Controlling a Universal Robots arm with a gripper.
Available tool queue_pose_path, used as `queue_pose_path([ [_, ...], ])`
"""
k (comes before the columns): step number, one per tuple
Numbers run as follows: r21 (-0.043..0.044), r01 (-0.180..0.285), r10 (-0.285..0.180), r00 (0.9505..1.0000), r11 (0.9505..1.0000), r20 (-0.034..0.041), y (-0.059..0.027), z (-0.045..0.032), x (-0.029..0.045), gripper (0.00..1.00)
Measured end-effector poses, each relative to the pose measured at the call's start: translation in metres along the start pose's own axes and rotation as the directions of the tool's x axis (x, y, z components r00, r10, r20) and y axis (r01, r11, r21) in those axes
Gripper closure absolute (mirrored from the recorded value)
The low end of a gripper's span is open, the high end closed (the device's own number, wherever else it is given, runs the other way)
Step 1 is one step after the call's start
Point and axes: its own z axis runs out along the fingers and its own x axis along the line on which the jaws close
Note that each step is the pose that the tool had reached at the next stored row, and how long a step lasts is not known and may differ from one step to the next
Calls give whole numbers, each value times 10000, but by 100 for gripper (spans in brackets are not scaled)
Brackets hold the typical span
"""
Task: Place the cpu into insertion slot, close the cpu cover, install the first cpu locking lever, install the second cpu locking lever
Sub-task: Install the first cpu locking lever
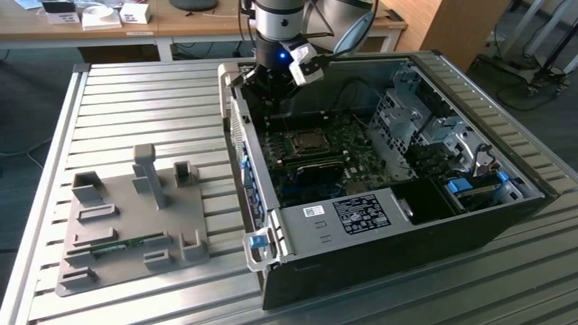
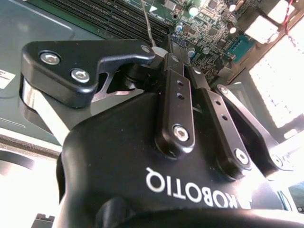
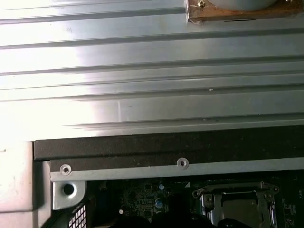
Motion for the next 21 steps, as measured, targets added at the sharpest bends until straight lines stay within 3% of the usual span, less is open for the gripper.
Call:
queue_pose_path([
  [7,-1,9,-9,10000,10000,-1,35,14,-53,90],
  [21,0,10,-10,10000,10000,-1,71,41,-268,90],
])
